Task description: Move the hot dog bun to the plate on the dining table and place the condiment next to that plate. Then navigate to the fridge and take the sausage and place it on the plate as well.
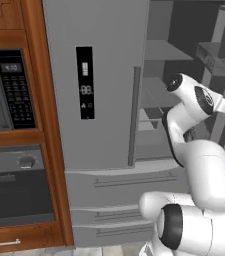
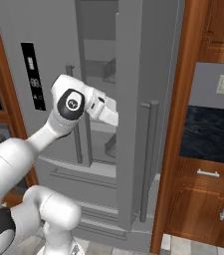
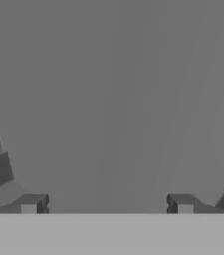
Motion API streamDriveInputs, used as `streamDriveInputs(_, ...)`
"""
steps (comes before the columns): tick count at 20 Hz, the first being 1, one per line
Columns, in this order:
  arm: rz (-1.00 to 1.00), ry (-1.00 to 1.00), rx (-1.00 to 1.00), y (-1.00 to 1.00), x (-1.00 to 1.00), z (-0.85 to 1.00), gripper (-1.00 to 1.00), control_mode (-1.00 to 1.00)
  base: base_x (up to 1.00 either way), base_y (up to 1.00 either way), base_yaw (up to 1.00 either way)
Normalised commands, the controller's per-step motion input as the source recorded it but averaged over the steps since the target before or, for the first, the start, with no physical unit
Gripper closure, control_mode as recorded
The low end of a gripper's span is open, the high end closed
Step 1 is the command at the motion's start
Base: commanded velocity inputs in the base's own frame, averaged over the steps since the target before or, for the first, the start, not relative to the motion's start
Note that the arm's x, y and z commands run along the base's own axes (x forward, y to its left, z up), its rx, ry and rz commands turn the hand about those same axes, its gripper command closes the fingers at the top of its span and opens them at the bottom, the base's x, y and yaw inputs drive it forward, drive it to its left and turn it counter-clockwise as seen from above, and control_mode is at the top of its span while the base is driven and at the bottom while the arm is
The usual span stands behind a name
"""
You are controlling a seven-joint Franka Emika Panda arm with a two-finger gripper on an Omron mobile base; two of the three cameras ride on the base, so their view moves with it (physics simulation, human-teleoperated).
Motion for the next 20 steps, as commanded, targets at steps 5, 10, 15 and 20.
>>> streamDriveInputs(5, -0.39, 0.00, 0.00, -1.00, -0.68, 0.00, -1.00, -1.00, 0.00, 0.00, 0.00)
streamDriveInputs(10, 0.06, -0.25, 0.00, 0.08, -0.90, 0.22, -1.00, -1.00, 0.00, 0.00, 0.00)
streamDriveInputs(15, 0.52, -0.07, 0.00, 0.99, -0.10, 0.35, -1.00, -1.00, 0.00, 0.00, 0.00)
streamDriveInputs(20, 0.68, 0.02, 0.00, 1.00, 0.00, 0.02, -1.00, -1.00, 0.00, 0.00, 0.00)
